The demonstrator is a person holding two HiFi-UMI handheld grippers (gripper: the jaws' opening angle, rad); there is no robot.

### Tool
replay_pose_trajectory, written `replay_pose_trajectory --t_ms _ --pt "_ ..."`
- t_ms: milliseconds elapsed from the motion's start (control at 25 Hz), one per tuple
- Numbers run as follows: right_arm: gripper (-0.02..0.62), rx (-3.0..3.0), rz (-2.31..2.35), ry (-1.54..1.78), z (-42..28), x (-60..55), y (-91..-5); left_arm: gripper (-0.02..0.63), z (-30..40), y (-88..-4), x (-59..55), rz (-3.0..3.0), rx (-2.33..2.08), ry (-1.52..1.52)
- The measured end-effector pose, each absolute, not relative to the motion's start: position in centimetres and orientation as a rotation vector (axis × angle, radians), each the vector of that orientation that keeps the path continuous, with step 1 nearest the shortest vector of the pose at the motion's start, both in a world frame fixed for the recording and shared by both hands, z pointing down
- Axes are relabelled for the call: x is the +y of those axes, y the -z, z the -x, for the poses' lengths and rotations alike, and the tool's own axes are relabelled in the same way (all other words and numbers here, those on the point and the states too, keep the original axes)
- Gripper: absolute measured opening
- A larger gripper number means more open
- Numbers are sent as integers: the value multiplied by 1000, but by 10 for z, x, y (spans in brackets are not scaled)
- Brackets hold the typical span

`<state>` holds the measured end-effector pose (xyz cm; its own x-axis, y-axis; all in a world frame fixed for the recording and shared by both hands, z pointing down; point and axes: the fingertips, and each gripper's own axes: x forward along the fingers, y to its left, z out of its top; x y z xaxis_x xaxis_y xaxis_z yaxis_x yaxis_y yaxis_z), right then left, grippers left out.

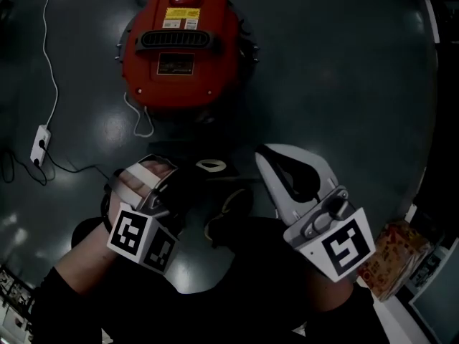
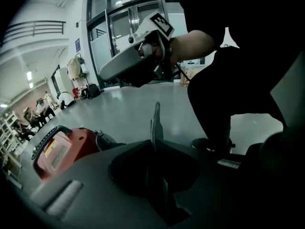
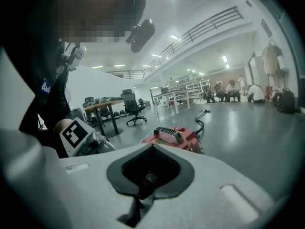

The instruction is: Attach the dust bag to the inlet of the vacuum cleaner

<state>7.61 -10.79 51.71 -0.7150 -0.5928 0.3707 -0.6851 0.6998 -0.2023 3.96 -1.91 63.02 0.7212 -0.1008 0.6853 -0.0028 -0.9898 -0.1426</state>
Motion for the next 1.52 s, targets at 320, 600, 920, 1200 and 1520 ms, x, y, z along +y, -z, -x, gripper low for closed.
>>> replay_pose_trajectory --t_ms 320,600,920,1200,1520 --pt "3 -2763 -996 -235 -62 -126 -550 23 -39 -646 -26 2775 34 1052" --pt "3 -2804 -963 -156 -63 -144 -553 26 -37 -648 -42 2805 139 1065" --pt "83 -2724 -860 -58 -60 -182 -562 38 -38 -656 -54 2914 161 1090" --pt "184 -2587 -647 97 -25 -247 -585 41 -38 -656 -56 2977 122 1067" --pt "158 -2599 -448 150 8 -262 -599 41 -27 -652 -64 3031 159 1028"
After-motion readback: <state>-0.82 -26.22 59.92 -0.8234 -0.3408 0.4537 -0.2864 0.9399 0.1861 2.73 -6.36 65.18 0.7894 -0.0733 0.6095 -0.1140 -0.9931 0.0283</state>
